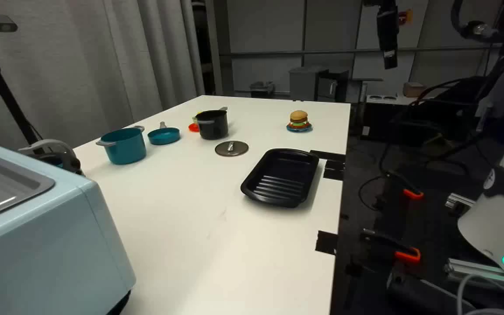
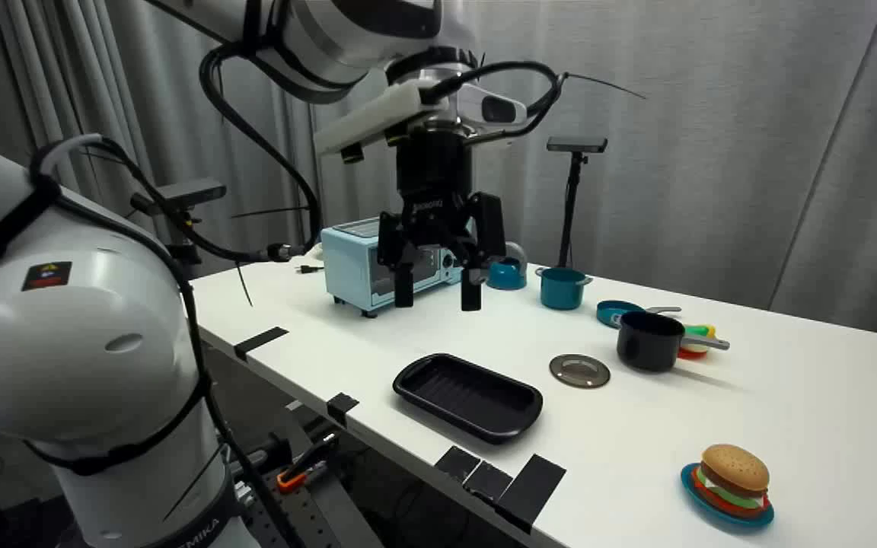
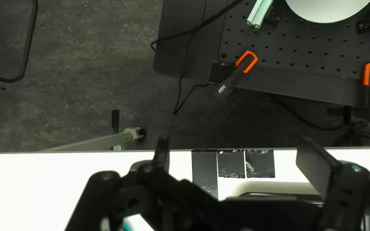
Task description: Put the black lid on top of the black pot
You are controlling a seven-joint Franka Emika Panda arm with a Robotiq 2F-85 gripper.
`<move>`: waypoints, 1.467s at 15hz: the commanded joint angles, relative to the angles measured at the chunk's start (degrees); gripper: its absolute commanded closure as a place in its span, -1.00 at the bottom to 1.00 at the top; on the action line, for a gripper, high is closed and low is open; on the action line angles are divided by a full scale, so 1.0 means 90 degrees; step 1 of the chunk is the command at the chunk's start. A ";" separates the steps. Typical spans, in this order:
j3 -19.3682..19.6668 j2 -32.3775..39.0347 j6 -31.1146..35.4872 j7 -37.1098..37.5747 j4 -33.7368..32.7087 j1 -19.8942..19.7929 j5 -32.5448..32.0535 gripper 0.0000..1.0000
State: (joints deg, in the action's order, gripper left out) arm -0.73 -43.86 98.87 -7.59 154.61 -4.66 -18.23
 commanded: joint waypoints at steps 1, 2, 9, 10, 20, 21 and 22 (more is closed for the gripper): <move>0.0130 0.0013 -0.0040 0.0083 -0.0014 0.0156 -0.0074 -1.00; 0.0130 0.0014 -0.0040 0.0083 -0.0014 0.0156 -0.0074 -1.00; 0.0130 0.0014 -0.0040 0.0083 -0.0014 0.0156 -0.0074 -1.00; 0.0130 0.0014 -0.0040 0.0083 -0.0014 0.0156 -0.0074 -1.00; 0.0144 0.0288 -0.0007 0.0103 -0.0222 0.0187 0.0017 -1.00; 0.0277 0.0402 0.0025 0.0005 -0.0255 0.0018 -0.0234 -1.00; 0.0348 0.0571 0.0064 -0.0022 -0.0363 -0.0035 -0.0296 -1.00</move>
State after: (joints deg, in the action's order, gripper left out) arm -0.40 -42.86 98.91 -7.39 154.13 -4.38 -18.46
